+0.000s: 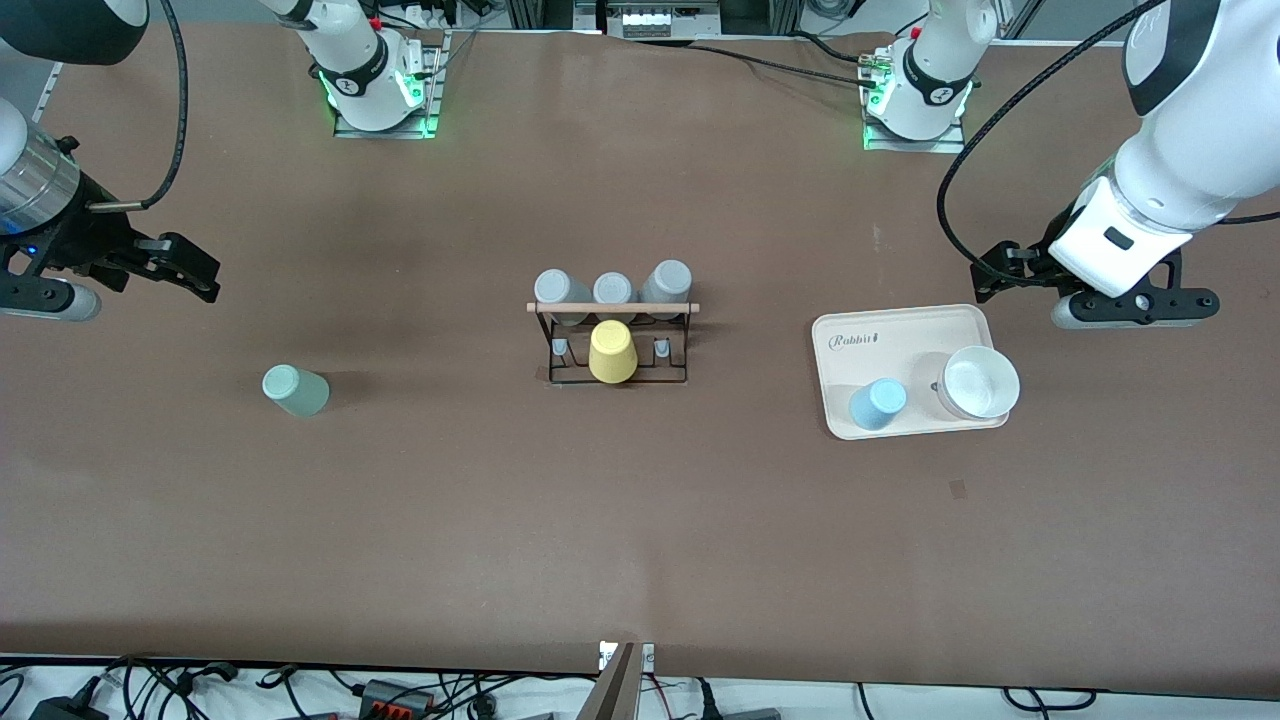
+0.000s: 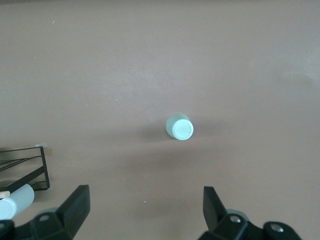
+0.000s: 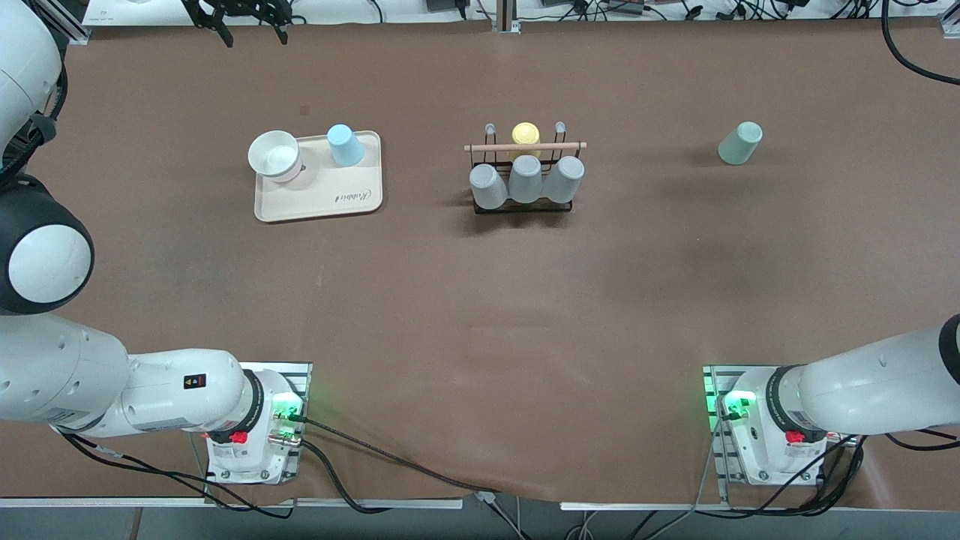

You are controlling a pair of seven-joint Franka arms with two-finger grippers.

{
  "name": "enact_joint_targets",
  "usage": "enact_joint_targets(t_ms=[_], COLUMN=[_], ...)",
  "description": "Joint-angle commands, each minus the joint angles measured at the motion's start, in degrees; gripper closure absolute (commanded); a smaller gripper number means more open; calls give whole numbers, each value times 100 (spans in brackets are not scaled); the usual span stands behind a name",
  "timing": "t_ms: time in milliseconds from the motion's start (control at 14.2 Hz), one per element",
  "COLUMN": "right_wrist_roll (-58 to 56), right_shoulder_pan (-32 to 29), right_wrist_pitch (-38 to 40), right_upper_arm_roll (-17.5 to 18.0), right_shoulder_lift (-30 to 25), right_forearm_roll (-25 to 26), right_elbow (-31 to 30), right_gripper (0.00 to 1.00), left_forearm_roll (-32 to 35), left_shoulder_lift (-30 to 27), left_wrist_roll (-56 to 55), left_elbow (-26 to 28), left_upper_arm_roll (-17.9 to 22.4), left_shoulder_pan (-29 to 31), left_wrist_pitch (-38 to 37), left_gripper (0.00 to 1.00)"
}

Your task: Hang scattered cups on rack with three cups

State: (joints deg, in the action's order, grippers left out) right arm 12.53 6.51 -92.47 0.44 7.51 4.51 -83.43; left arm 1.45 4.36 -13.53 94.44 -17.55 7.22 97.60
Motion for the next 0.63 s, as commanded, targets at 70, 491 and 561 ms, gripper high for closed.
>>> enact_joint_targets(t_ms=[70,491,561], right_wrist_roll=[-39,-66,-66], right_shoulder_pan=[-36,-53,-114], right_wrist_pitch=[-61,-78,-78], right_upper_arm_roll=[-26,-53,-53], right_shoulder_lift=[-101,-136,-145], right_forearm_roll=[-125,-135,-143], right_elbow=[-174,-174,-191], right_gripper=[0,0,0], left_forearm_roll=[22,76,58], left_shoulder_lift=[-58,292,372], left_wrist_roll=[35,192,271], left_elbow=[57,-311,-426], left_upper_arm_roll=[-47,-38,-38], left_shoulder_pan=[60,-1,-19], left_wrist_pitch=[57,84,84], left_gripper=[0,0,0])
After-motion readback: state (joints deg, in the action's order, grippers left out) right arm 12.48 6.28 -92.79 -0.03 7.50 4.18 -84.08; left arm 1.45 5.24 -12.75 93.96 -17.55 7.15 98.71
